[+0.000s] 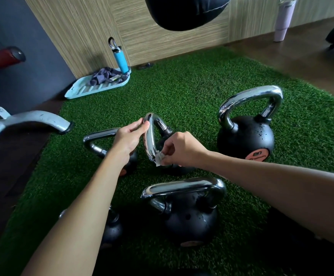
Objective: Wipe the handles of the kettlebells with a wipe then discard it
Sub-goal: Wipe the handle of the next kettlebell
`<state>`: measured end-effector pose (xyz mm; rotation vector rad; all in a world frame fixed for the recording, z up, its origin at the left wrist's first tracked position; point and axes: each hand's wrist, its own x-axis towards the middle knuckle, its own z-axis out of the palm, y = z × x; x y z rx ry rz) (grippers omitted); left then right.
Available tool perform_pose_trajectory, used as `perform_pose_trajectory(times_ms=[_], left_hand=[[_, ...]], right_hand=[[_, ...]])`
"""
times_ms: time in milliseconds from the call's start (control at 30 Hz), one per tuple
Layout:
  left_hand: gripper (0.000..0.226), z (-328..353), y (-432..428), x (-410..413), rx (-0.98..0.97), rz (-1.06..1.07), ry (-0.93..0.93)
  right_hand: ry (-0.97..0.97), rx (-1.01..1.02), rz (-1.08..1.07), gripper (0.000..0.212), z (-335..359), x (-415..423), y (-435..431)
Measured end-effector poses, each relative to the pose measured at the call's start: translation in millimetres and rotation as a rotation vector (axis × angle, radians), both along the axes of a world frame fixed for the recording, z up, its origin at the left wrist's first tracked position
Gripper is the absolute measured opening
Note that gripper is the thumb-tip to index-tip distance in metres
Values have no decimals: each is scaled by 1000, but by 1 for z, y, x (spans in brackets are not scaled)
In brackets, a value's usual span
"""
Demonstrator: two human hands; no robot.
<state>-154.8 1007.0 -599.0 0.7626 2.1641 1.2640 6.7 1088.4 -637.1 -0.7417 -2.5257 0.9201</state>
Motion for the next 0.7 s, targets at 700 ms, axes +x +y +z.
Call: perform_pose_trajectory(times_ms=[700], left_hand=[[53,1,-7,6,-12,17,55]], right_hand=[[-218,-134,214,19,-11,-20,26]])
